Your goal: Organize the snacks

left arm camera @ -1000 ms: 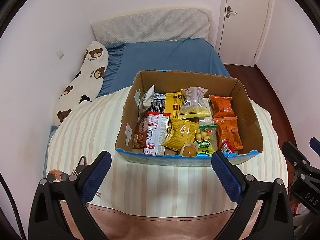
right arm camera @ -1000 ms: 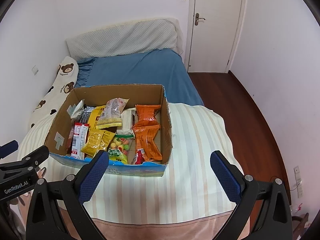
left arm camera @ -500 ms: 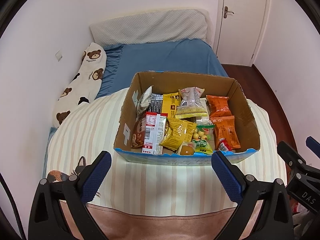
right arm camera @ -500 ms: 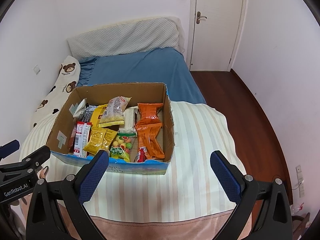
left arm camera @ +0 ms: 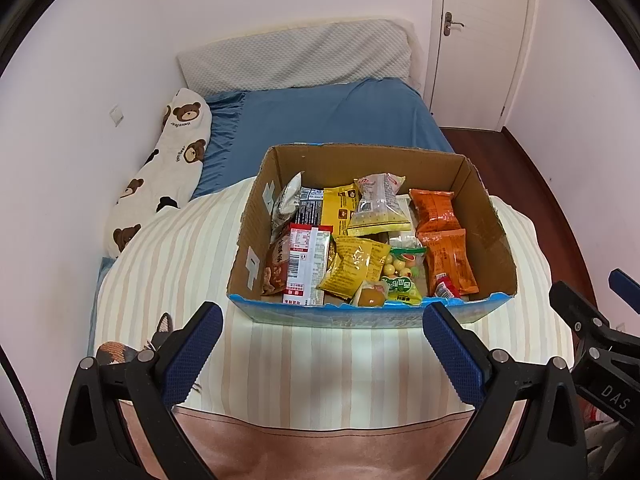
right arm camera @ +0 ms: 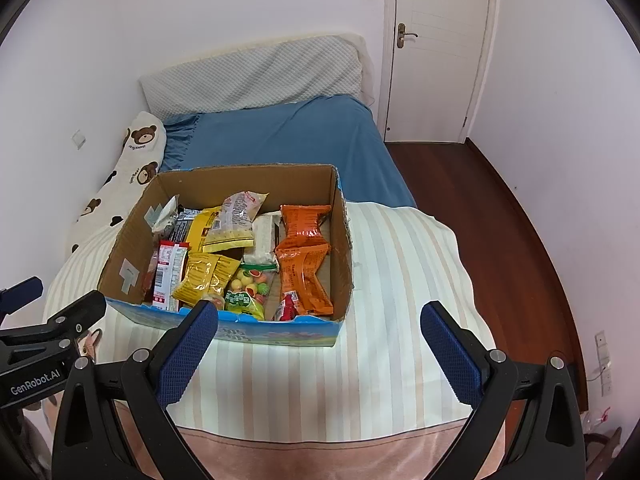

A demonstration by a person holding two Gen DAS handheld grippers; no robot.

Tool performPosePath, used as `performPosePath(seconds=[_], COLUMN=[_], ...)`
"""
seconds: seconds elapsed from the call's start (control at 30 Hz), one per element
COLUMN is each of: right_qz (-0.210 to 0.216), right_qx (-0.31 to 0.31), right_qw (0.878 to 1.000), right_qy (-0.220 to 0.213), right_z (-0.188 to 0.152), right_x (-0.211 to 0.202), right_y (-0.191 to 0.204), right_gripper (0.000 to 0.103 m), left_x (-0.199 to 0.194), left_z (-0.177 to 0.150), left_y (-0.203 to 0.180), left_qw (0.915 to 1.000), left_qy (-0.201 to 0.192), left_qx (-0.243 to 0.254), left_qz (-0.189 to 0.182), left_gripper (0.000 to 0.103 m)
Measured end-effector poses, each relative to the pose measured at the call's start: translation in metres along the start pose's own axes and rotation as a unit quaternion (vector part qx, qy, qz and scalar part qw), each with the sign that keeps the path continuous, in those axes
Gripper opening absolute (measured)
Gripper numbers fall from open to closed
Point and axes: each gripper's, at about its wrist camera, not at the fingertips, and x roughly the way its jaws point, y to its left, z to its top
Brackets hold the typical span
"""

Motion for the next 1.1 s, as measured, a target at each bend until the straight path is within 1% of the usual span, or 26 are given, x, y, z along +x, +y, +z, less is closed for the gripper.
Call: performPosePath(seconds=[0.93,1.1], right_qz=[0.001,-0.001], right_qx=[0.006,0.008], right_qw=[1.000,1.000], right_qy=[-0.007,-0.008], right_z=[0.0008,-0.0003], right_x=[-0.0074,-0.0084], right_y=[-0.0036,-0.0050], right_gripper=[0.103,0.103], left_x=[-0.0060,-0.0065], left_z=[-0.0010,-0.0001], left_y=[-0.0028,-0.0033], left_qw=[1.0000,1.0000], left_qy=[-0.006,0.000], left_qx=[0.005,0.003], left_qz=[-0.001,-0.002], left_gripper=[0.103,0.103])
